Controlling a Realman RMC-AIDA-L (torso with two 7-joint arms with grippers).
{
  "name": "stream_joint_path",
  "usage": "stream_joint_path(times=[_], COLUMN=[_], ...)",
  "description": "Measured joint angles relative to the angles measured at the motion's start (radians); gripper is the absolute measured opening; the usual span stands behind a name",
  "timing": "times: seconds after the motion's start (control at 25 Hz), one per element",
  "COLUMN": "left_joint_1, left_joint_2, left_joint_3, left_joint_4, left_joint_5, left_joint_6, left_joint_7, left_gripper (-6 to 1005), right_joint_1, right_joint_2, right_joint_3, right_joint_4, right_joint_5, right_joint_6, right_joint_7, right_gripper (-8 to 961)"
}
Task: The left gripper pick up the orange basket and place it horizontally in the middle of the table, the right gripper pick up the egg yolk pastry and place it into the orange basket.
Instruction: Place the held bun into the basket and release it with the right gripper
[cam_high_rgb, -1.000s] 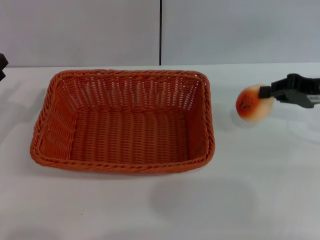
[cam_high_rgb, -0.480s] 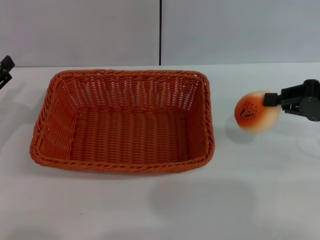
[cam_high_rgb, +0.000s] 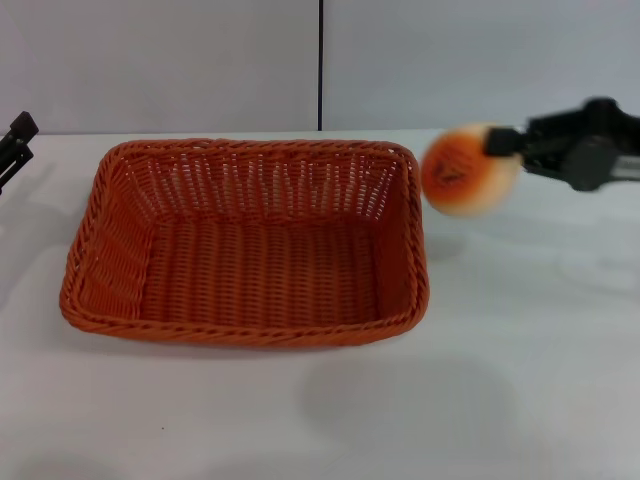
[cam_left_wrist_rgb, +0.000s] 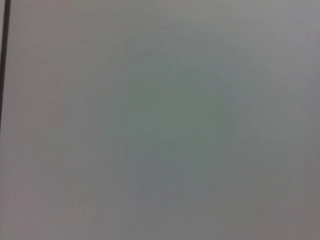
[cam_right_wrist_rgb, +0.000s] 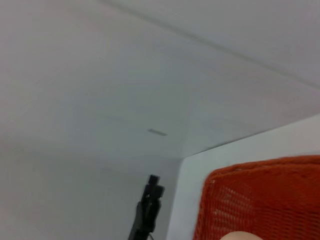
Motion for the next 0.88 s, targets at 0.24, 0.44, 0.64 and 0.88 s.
stream_joint_path(times=[0.24, 0.44, 0.64, 0.88], left_joint_1=[-0.019, -0.015, -0.019, -0.027], left_joint_2=[0.001, 0.001, 0.001, 0.0], left_joint_3=[-0.024, -0.028, -0.042, -0.044], left_joint_4=[-0.044, -0.039, -0.043, -0.044], left_joint_5=[0.0, 0.0, 0.0, -0.001], left_joint_6=[0.005, 0.012, 0.014, 0.02], left_joint_7=[0.02, 0.019, 0.019, 0.021], left_gripper=[745, 745, 745, 745], right_joint_1=[0.17, 0.232, 0.264, 0.287], right_joint_2=[-0.036, -0.041, -0.011, 0.013], right_joint_3=[-0.015, -0.081, -0.165, -0.265], right_joint_4=[0.297, 0.354, 0.375, 0.388], right_joint_5=[-0.004, -0.006, -0.003, 0.004], right_joint_6=[-0.101, -0.227, -0.281, -0.344], right_joint_7=[-0.193, -0.282, -0.332, -0.383], right_gripper=[70, 71, 72, 101])
